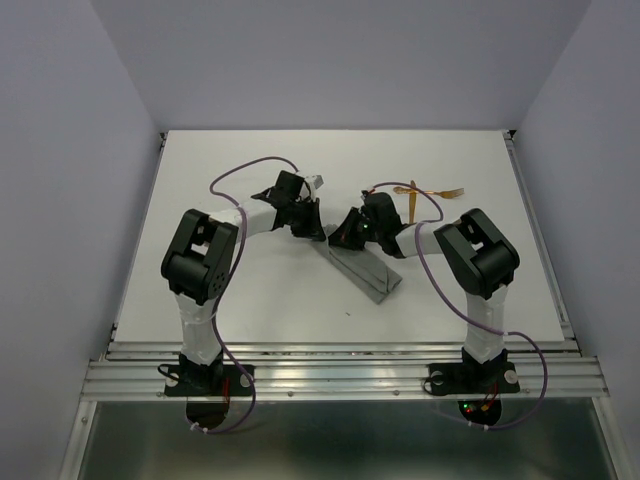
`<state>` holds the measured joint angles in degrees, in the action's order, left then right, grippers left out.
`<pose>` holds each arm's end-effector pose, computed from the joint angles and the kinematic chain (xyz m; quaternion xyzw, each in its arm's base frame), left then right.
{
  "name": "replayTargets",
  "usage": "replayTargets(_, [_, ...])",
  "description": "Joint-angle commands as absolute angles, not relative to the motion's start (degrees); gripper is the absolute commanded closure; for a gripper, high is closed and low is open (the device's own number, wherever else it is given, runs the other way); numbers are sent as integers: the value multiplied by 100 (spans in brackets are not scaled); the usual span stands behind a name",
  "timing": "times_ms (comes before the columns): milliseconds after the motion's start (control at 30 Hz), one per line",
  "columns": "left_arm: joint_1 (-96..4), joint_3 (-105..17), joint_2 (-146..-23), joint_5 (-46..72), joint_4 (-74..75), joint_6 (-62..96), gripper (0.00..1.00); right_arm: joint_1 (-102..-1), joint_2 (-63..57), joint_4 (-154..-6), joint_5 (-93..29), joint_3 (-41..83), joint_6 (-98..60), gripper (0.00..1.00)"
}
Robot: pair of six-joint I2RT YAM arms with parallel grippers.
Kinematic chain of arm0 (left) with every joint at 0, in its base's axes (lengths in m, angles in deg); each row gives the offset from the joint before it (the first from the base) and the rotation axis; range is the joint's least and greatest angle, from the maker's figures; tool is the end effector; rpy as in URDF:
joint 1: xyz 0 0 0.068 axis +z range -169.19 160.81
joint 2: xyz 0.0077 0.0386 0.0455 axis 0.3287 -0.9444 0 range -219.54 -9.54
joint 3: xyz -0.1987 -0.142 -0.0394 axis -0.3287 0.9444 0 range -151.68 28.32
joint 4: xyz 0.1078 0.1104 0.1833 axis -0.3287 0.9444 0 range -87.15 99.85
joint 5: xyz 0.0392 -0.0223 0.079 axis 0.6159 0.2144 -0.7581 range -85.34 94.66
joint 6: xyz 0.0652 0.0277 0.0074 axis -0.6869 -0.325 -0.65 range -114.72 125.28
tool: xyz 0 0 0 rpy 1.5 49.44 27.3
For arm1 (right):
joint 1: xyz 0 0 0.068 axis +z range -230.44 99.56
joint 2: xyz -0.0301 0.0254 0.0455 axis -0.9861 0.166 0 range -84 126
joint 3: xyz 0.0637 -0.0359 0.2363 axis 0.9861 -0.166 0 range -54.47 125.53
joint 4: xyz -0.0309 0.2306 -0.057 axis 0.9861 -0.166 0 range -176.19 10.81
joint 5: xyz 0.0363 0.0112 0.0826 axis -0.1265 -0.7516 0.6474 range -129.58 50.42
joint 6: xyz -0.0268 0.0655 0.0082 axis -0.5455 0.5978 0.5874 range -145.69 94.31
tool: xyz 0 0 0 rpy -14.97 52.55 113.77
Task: Fold the napkin into a case and place the utensils inside
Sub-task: Grasp the top corner of the smaller rectangle folded napkin at the center of the board.
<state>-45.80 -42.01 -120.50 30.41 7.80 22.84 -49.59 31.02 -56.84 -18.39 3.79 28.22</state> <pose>0.3470 -0.2023 0.1461 0.1552 0.8931 -0.3297 0.2638 0.3310 0.2223 0.1036 0.0897 0.8691 0.4291 0.2289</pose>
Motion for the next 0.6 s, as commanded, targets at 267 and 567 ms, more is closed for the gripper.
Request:
replayTargets(267, [-4679,-4350,-12389,2961,698,2251,100,-4880,2790,-6125,-1893,529,2573,99])
replayTargets(567, [-4679,-4305,-12125,3006,768,2013,100,-5143,1769,-6433,-2331,336,2178,92])
